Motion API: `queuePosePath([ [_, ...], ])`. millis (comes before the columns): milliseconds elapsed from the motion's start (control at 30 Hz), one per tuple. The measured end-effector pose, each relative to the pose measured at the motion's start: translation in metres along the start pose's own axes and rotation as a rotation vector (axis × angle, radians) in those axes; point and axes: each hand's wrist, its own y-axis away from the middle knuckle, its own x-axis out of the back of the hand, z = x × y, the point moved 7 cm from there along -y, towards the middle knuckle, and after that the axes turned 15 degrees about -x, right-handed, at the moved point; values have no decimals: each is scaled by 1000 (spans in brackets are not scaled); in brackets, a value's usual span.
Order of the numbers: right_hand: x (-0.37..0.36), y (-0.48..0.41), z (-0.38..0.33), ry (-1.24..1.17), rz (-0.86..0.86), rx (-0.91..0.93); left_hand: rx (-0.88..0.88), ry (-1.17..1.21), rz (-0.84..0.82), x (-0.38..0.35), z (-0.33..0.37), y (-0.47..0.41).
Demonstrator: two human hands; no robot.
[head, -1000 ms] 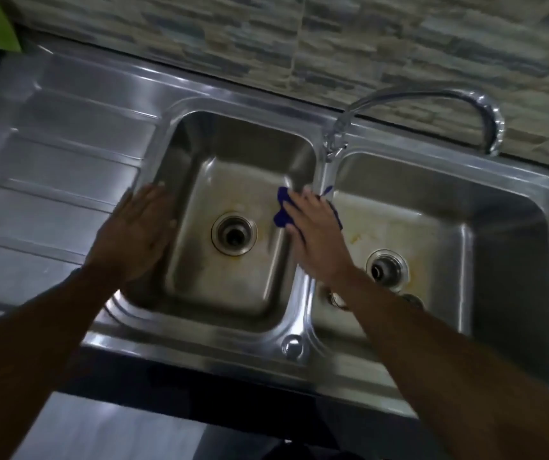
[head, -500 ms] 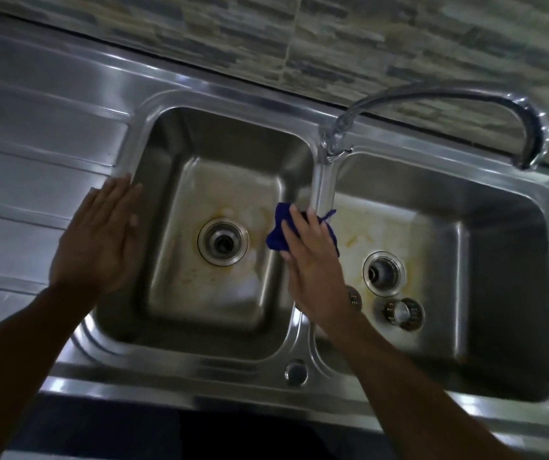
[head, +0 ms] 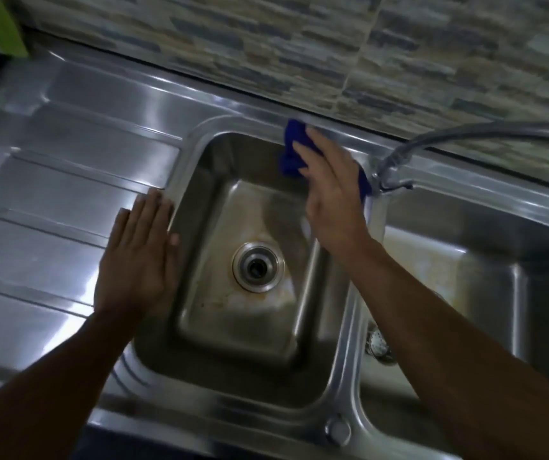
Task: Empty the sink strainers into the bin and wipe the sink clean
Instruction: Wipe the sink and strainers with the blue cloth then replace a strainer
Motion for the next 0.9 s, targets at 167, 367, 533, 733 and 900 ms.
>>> queuePosePath([
  [167,-88,-79,-67,153,-281,113,12,5,-22,-4,-5,0],
  [367,-134,-60,-59,335,-481,175,-2,21,-42,-5,-8,-1],
  [533,-64,-35,19,458,-284,-19,0,15,-22,-2,-5,-2],
  [733,-51,-22,28,407,-184,-335,20,-24,-41,-5,-4,-1],
  [900,-116,-45,-54,303,-348,-83,10,-15,-33,-6,-5,-1],
])
